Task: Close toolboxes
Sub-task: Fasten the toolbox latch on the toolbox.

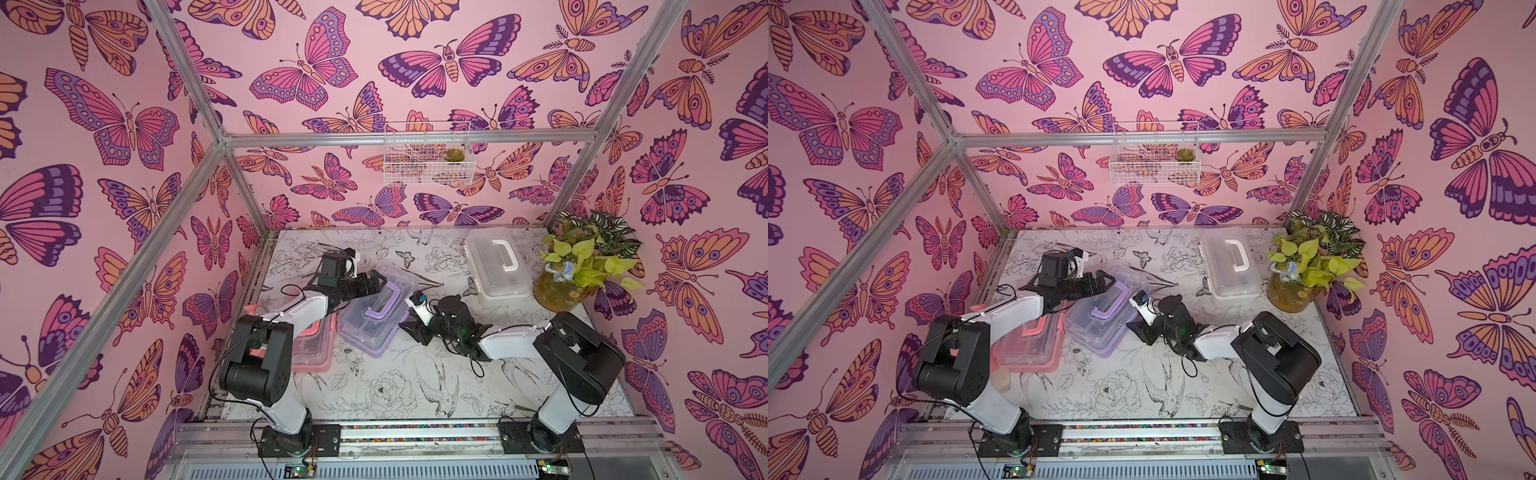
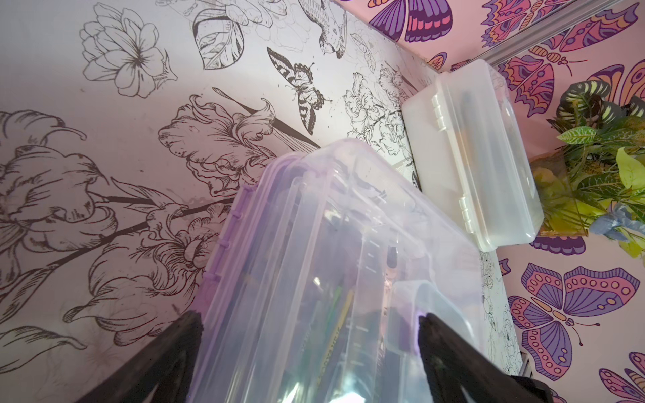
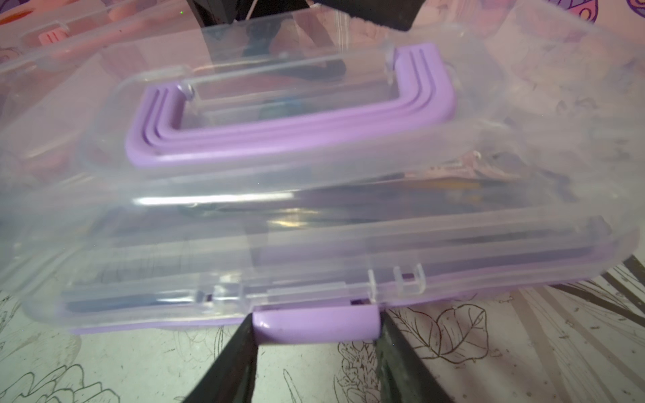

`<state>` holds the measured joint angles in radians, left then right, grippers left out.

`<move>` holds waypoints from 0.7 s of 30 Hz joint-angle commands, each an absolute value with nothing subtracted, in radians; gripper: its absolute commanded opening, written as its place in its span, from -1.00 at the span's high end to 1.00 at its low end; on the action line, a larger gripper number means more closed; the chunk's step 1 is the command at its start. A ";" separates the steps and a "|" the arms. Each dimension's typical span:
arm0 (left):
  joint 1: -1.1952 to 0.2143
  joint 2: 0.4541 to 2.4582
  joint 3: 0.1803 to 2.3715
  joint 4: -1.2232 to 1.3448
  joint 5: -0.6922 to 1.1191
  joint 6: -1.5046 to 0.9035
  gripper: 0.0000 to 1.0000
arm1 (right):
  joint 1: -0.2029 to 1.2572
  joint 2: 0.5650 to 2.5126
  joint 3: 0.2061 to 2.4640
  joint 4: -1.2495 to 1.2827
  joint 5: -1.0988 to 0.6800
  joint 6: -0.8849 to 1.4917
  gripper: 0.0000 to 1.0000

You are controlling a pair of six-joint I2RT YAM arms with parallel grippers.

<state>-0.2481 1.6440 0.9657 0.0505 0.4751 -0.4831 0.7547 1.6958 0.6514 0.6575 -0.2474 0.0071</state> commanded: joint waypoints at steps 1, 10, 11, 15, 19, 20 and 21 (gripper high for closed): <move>-0.249 1.640 0.956 0.020 0.502 -0.474 -0.96 | 0.753 1.665 0.617 0.670 -0.269 0.011 0.12; -0.247 1.638 0.955 0.019 0.499 -0.472 -0.96 | 0.750 1.639 0.602 0.664 -0.255 0.006 0.15; -0.247 1.637 0.953 0.020 0.497 -0.471 -0.96 | 0.749 1.635 0.606 0.655 -0.259 0.005 0.15; -0.247 1.640 0.944 0.019 0.480 -0.461 -0.96 | 0.749 1.628 0.634 0.607 -0.266 0.000 0.18; -0.247 1.638 0.936 0.009 0.459 -0.442 -0.94 | 0.749 1.608 0.673 0.517 -0.273 -0.006 0.18; -0.248 1.638 0.933 0.007 0.454 -0.439 -0.94 | 0.748 1.600 0.685 0.490 -0.276 -0.011 0.18; -0.247 1.639 0.930 0.007 0.451 -0.437 -0.94 | 0.748 1.595 0.696 0.468 -0.276 -0.014 0.18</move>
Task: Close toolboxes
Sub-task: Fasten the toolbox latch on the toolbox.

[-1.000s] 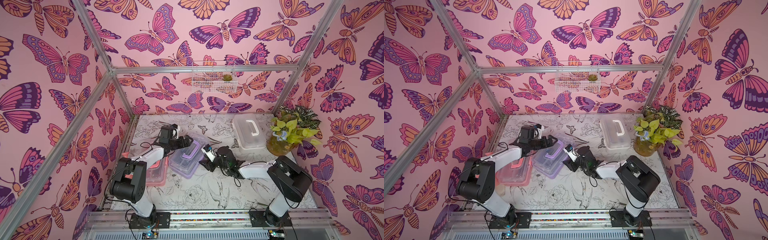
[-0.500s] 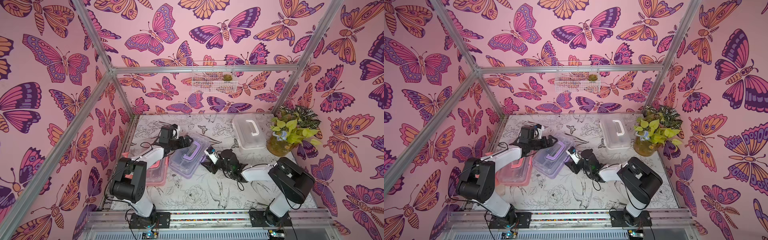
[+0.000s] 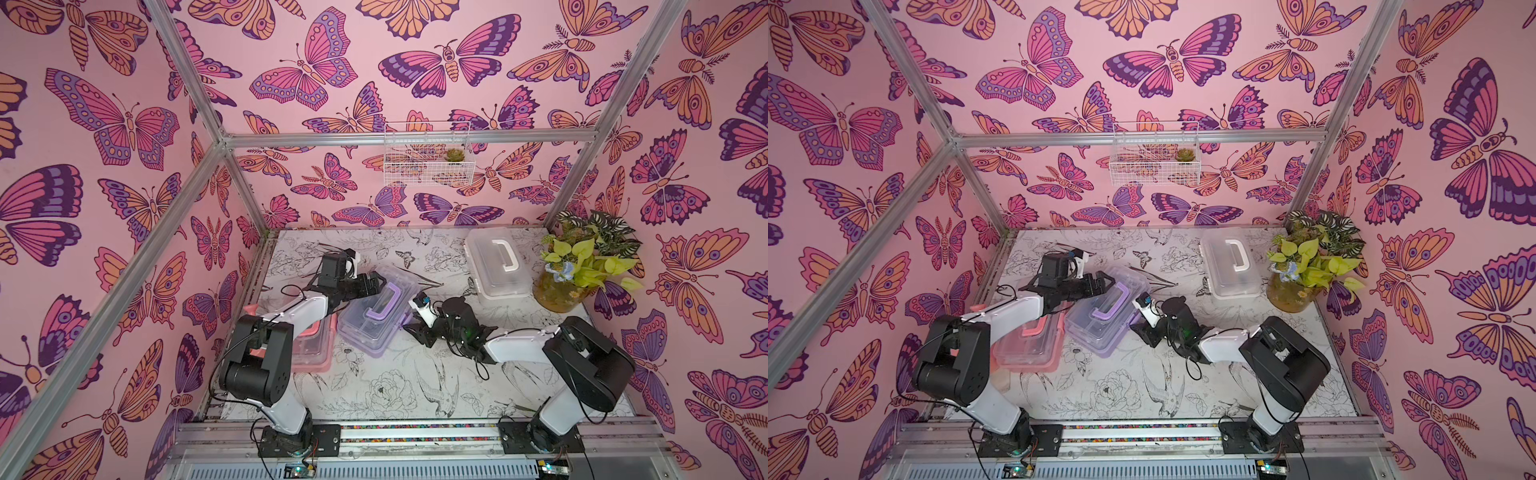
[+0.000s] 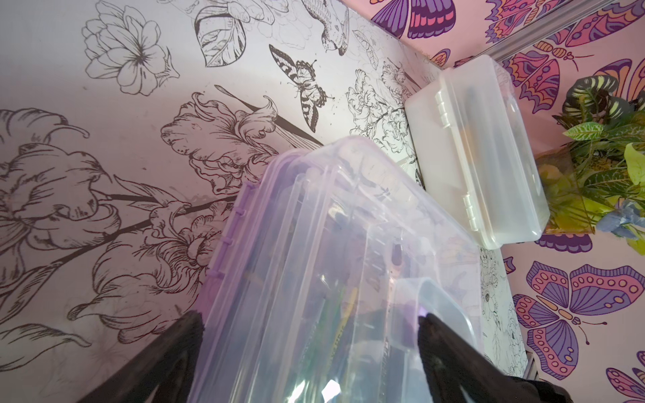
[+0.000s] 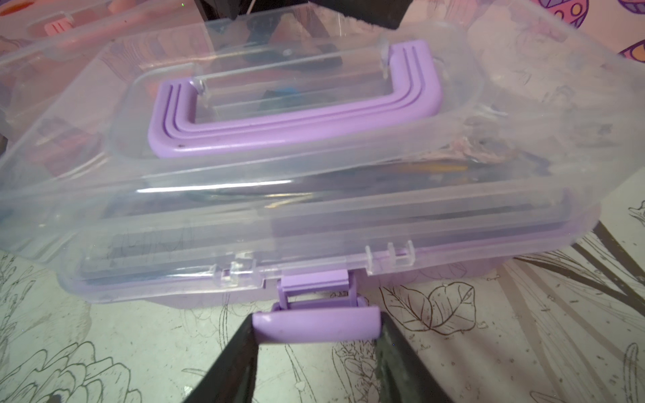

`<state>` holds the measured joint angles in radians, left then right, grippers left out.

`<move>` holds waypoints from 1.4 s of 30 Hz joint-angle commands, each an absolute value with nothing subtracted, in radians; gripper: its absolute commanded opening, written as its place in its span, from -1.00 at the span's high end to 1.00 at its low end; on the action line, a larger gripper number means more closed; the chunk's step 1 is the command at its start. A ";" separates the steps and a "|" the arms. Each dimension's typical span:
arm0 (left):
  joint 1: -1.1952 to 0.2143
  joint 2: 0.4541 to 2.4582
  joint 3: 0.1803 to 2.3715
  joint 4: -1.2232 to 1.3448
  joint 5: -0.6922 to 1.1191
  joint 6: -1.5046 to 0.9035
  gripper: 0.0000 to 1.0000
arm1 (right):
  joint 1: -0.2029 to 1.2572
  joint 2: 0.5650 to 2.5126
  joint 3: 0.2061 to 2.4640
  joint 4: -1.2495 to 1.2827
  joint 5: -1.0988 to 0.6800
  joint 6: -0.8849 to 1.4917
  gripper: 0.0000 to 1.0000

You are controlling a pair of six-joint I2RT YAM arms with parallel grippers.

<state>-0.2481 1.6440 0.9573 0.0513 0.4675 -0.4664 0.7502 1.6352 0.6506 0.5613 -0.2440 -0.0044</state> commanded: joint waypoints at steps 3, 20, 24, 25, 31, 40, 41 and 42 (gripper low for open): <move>-0.249 1.642 0.922 0.007 0.453 -0.437 -0.93 | 0.747 1.586 0.738 0.382 -0.277 -0.025 0.18; -0.260 1.679 0.896 0.008 0.494 -0.449 -0.91 | 0.749 1.661 0.954 0.139 -0.291 -0.040 0.16; -0.262 1.693 0.894 0.008 0.504 -0.449 -0.90 | 0.753 1.669 0.981 0.107 -0.283 -0.040 0.15; -0.262 1.695 0.894 0.008 0.507 -0.451 -0.90 | 0.754 1.671 0.989 0.098 -0.279 -0.038 0.15; -0.268 1.710 0.890 0.009 0.512 -0.454 -0.90 | 0.772 1.693 1.050 0.035 -0.254 -0.028 0.14; -0.272 1.720 0.890 0.009 0.511 -0.459 -0.89 | 0.779 1.687 1.085 -0.018 -0.203 0.000 0.14; -0.272 1.721 0.890 0.009 0.513 -0.459 -0.89 | 0.779 1.683 1.083 -0.020 -0.197 -0.001 0.14; -0.272 1.722 0.891 0.009 0.513 -0.459 -0.89 | 0.778 1.676 1.081 -0.021 -0.191 -0.002 0.14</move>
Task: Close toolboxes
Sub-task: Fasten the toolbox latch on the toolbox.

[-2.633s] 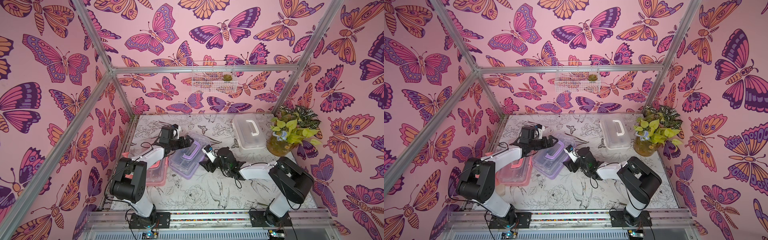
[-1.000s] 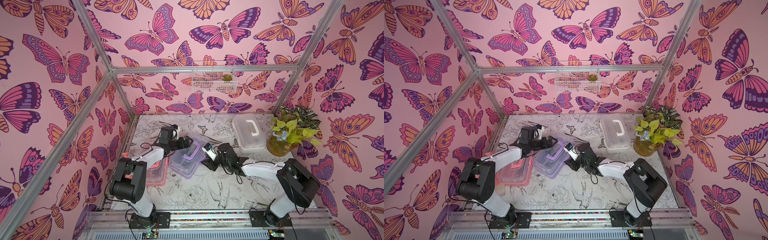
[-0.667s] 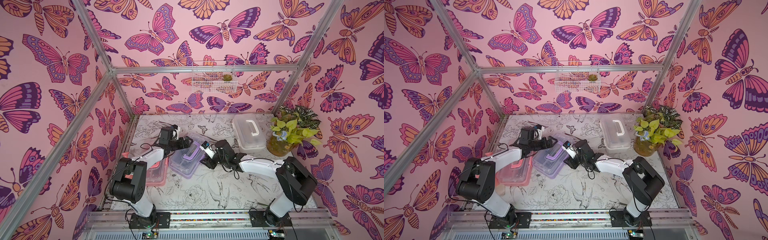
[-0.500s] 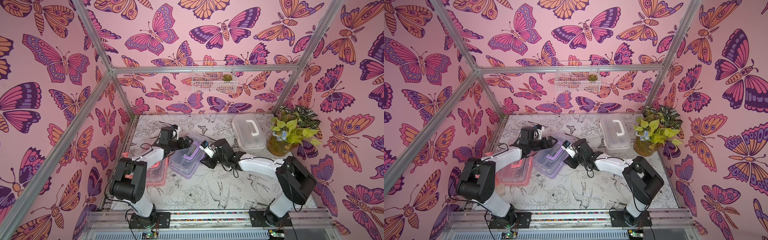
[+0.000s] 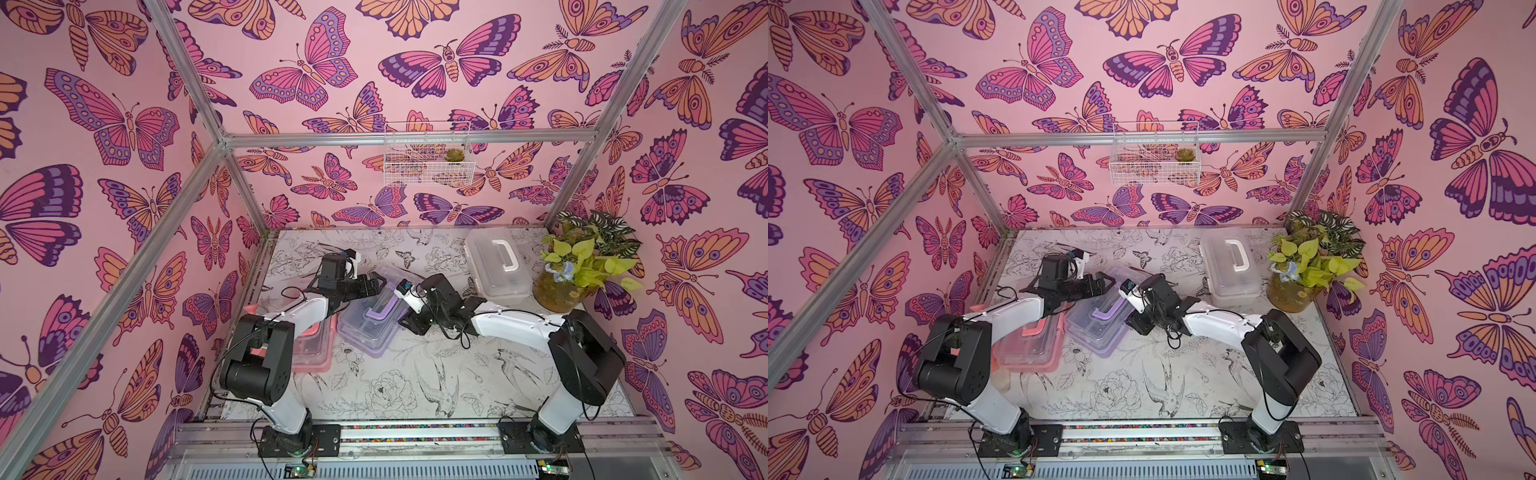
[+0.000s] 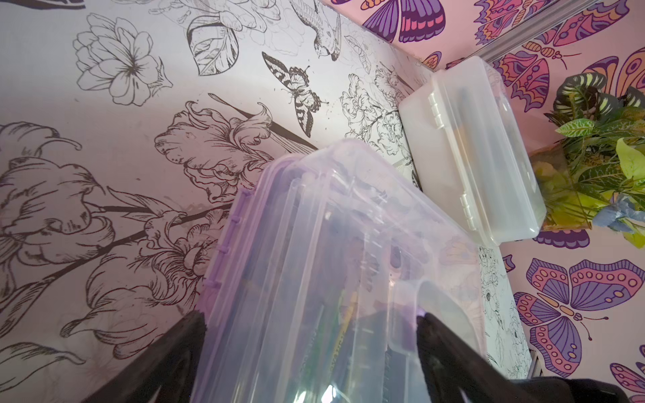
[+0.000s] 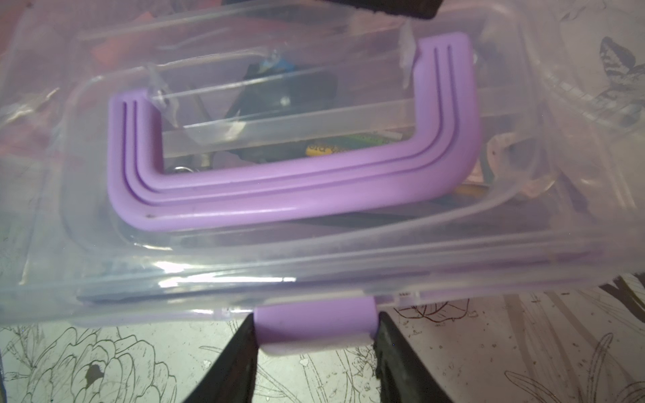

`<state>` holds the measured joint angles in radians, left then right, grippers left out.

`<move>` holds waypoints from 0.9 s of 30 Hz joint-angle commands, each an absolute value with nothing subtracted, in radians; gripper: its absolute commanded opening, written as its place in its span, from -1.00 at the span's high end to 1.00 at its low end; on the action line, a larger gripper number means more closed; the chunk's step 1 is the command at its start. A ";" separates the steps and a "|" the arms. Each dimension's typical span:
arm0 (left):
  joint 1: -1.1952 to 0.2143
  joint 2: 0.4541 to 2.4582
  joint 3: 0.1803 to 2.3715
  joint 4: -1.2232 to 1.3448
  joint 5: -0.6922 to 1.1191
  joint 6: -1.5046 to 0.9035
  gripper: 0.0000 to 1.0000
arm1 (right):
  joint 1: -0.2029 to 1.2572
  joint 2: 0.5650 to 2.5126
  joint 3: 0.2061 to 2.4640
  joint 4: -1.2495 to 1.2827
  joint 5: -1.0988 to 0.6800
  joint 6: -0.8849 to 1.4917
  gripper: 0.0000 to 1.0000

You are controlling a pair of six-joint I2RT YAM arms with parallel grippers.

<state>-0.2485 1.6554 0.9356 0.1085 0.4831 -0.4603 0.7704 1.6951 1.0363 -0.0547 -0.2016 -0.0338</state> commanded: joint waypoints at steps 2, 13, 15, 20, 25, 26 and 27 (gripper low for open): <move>-0.272 1.721 0.893 0.009 0.515 -0.458 -0.89 | 0.779 1.669 1.081 -0.021 -0.187 -0.002 0.14; -0.272 1.718 0.893 0.008 0.511 -0.455 -0.89 | 0.778 1.646 1.071 -0.022 -0.193 -0.032 0.14; -0.272 1.716 0.895 0.008 0.509 -0.453 -0.89 | 0.778 1.629 1.044 -0.009 -0.184 -0.048 0.13; -0.271 1.714 0.896 0.008 0.505 -0.451 -0.89 | 0.778 1.615 1.032 -0.007 -0.184 -0.053 0.13; -0.271 1.710 0.894 0.005 0.502 -0.451 -0.89 | 0.778 1.622 1.056 -0.015 -0.194 -0.054 0.13; -0.271 1.711 0.893 0.005 0.501 -0.451 -0.89 | 0.778 1.627 1.062 -0.017 -0.196 -0.055 0.13; -0.271 1.712 0.893 0.006 0.500 -0.451 -0.89 | 0.779 1.633 1.068 -0.021 -0.197 -0.055 0.13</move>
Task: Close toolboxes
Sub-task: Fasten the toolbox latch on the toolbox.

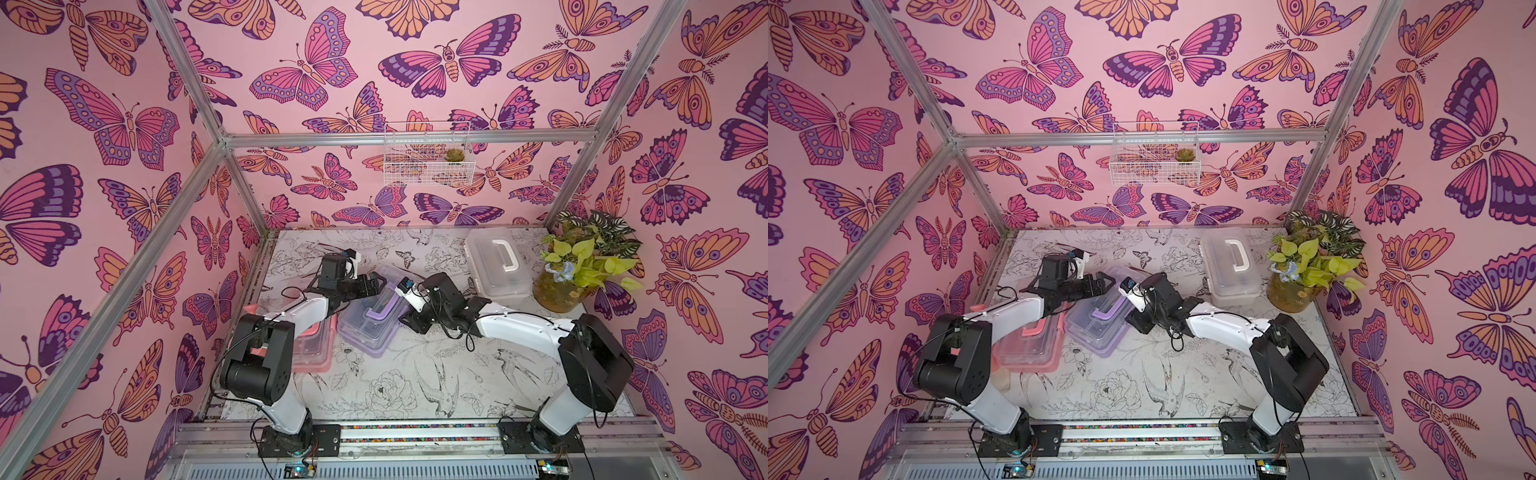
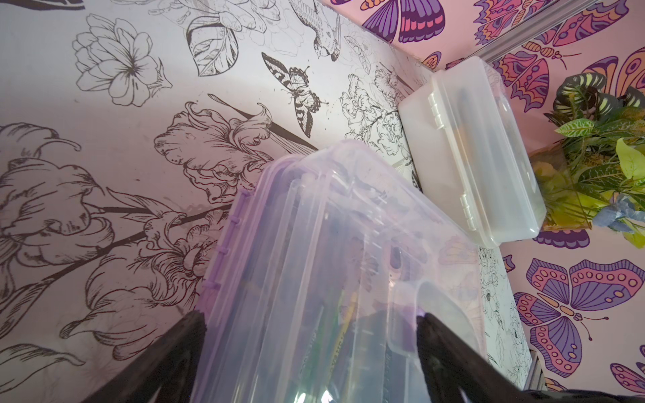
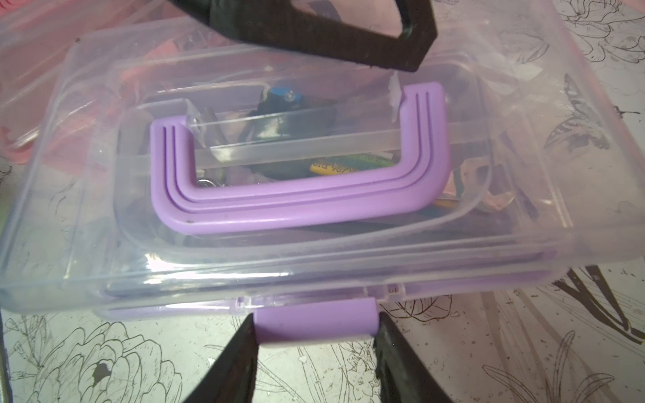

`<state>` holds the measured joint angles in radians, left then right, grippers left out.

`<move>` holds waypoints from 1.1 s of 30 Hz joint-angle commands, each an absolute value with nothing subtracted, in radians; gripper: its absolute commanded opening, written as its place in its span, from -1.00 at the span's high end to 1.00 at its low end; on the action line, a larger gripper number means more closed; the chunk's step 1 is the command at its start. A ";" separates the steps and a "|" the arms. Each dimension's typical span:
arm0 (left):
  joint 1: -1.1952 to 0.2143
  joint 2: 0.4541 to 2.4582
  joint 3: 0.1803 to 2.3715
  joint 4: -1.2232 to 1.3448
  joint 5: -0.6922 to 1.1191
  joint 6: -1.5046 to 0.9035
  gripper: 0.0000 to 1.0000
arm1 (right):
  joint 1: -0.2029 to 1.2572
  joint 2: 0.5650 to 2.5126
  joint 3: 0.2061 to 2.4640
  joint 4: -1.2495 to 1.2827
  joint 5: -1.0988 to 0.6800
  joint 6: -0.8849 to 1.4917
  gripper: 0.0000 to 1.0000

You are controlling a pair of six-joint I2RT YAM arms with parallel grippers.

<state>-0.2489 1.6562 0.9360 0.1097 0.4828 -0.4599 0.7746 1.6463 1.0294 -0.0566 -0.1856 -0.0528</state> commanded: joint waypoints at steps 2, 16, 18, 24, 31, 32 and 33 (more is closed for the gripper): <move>-0.272 1.711 0.894 0.005 0.501 -0.452 -0.89 | 0.779 1.646 1.082 -0.032 -0.197 -0.060 0.12; -0.272 1.705 0.893 0.005 0.505 -0.457 -0.89 | 0.795 1.807 1.242 -0.137 -0.199 -0.044 0.10; -0.272 1.705 0.894 0.005 0.504 -0.459 -0.89 | 0.800 1.825 1.249 -0.129 -0.200 -0.036 0.10; -0.272 1.712 0.896 0.008 0.510 -0.462 -0.89 | 0.806 1.848 1.252 -0.096 -0.204 -0.015 0.10; -0.272 1.707 0.894 0.008 0.512 -0.463 -0.89 | 0.809 1.869 1.258 -0.071 -0.221 -0.006 0.10; -0.272 1.705 0.894 0.008 0.510 -0.463 -0.89 | 0.810 1.871 1.262 -0.076 -0.220 -0.009 0.06; -0.272 1.704 0.895 0.007 0.509 -0.463 -0.89 | 0.809 1.868 1.262 -0.081 -0.219 -0.009 0.01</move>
